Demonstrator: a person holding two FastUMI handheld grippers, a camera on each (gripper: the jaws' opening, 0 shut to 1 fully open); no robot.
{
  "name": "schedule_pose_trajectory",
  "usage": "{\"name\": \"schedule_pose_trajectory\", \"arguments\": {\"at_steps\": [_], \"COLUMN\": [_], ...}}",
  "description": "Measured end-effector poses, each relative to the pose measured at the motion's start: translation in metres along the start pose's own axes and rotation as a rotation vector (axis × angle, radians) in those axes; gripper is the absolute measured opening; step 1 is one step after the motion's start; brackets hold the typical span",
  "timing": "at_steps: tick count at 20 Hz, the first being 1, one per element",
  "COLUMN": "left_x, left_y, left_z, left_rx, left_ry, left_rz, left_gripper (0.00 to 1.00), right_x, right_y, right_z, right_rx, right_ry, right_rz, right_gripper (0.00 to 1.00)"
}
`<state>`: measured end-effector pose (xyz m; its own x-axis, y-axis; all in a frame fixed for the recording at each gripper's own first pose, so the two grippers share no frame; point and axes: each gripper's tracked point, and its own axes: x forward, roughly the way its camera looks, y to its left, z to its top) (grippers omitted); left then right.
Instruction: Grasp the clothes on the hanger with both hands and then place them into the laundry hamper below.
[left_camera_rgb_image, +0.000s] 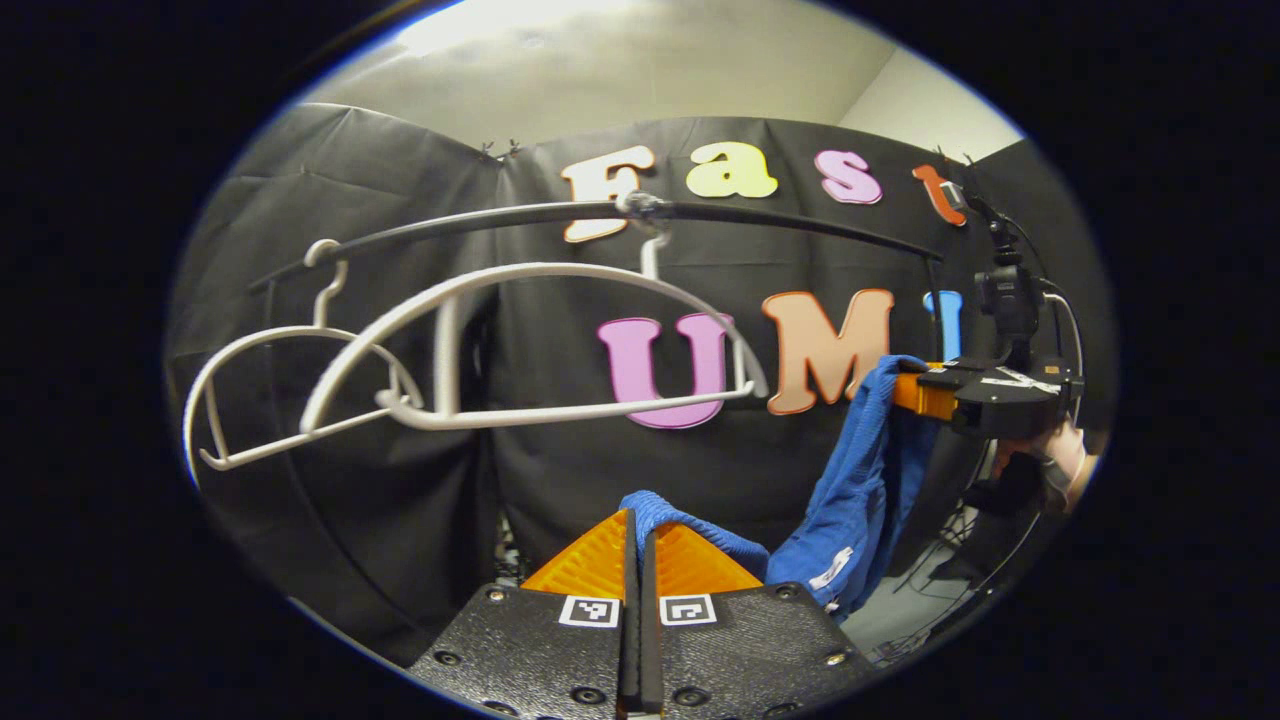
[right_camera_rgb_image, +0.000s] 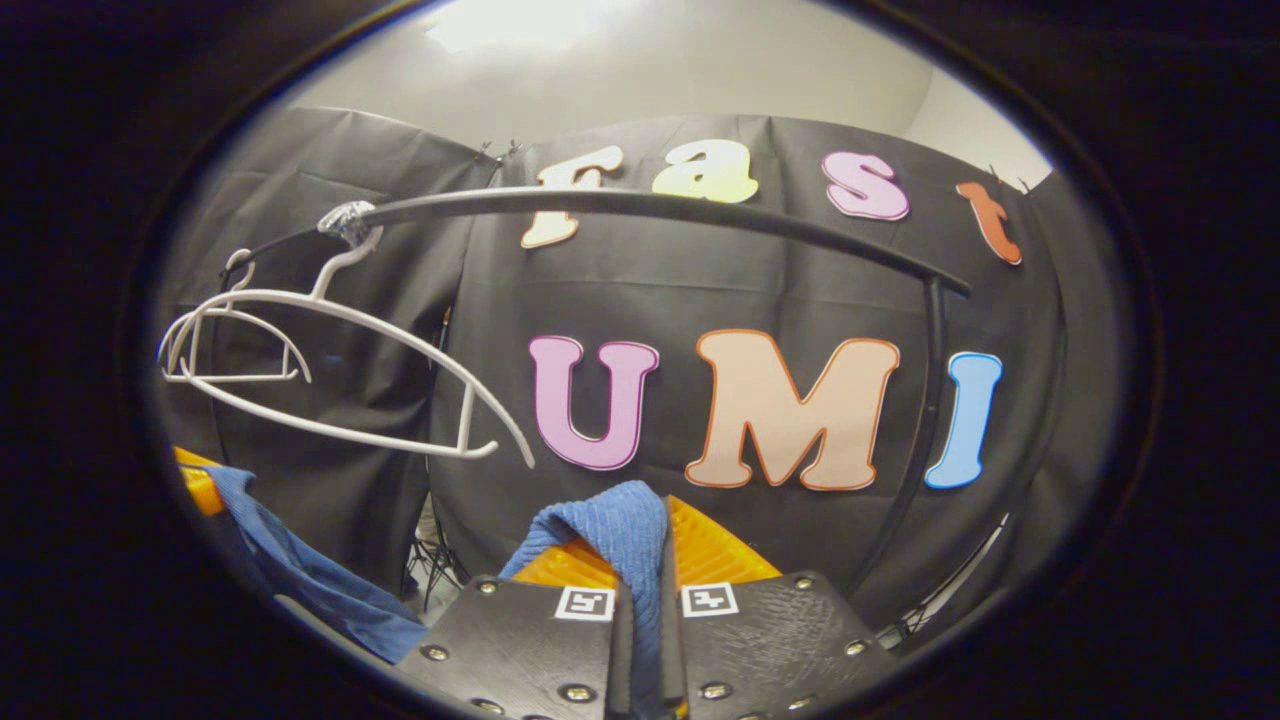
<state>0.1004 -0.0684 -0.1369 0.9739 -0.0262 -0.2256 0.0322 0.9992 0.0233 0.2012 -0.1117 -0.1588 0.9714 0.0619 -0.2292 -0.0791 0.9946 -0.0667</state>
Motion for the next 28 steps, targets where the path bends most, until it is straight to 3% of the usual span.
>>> {"name": "schedule_pose_trajectory", "arguments": {"at_steps": [5,11,15,19,22,23,24,26,28], "left_x": [0.02,0.035,0.042,0.048,0.053,0.056,0.06,0.065,0.073], "left_y": [-0.045,-0.074,-0.086,-0.084,-0.089,-0.089,-0.088,-0.084,-0.084], "left_z": [0.017,0.026,-0.002,-0.044,-0.075,-0.083,-0.094,-0.128,-0.16], "left_rx": [-0.076,-0.156,-0.159,-0.157,-0.191,-0.212,-0.229,-0.255,-0.29], "left_ry": [-0.032,-0.051,-0.012,0.064,0.126,0.15,0.179,0.246,0.323], "left_rz": [-0.117,-0.247,-0.299,-0.281,-0.297,-0.302,-0.303,-0.294,-0.279], "left_gripper": [0.01,0.0,0.01,0.01,0.01,0.01,0.01,0.01,0.01], "right_x": [-0.02,-0.037,-0.043,-0.046,-0.046,-0.046,-0.046,-0.045,-0.046], "right_y": [0.015,0.049,0.075,0.09,0.094,0.094,0.094,0.095,0.094], "right_z": [0.023,0.012,-0.026,-0.072,-0.11,-0.123,-0.138,-0.171,-0.208], "right_rx": [-0.006,0.045,0.047,0.034,0.022,0.02,0.021,0.018,0.014], "right_ry": [-0.039,-0.003,0.077,0.171,0.239,0.265,0.291,0.353,0.431], "right_rz": [0.058,0.171,0.248,0.285,0.295,0.296,0.299,0.298,0.299], "right_gripper": [0.1,0.1,0.1,0.1,0.1,0.15,0.1,0.15,0.1]}}
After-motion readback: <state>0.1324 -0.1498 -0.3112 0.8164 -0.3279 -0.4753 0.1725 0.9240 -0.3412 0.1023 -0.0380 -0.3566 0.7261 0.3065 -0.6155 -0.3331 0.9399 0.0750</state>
